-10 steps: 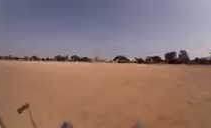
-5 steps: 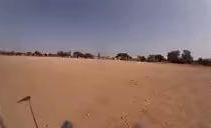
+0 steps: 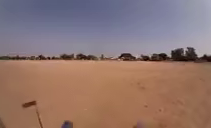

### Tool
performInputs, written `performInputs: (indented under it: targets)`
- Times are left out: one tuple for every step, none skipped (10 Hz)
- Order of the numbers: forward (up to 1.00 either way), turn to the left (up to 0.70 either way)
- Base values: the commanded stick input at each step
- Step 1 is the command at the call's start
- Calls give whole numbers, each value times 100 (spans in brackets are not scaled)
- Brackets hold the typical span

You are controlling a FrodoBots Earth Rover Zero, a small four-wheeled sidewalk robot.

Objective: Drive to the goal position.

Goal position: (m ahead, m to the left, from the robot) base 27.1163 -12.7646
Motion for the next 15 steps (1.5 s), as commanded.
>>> performInputs:
  targets:
    - [70, 0]
    - [70, 0]
    - [70, 0]
    - [70, 0]
    - [70, 0]
    - [70, 0]
    - [70, 0]
    - [70, 0]
    - [70, 0]
    - [70, 0]
    - [70, 0]
    - [70, 0]
    - [70, 0]
    - [70, 0]
    - [70, 0]
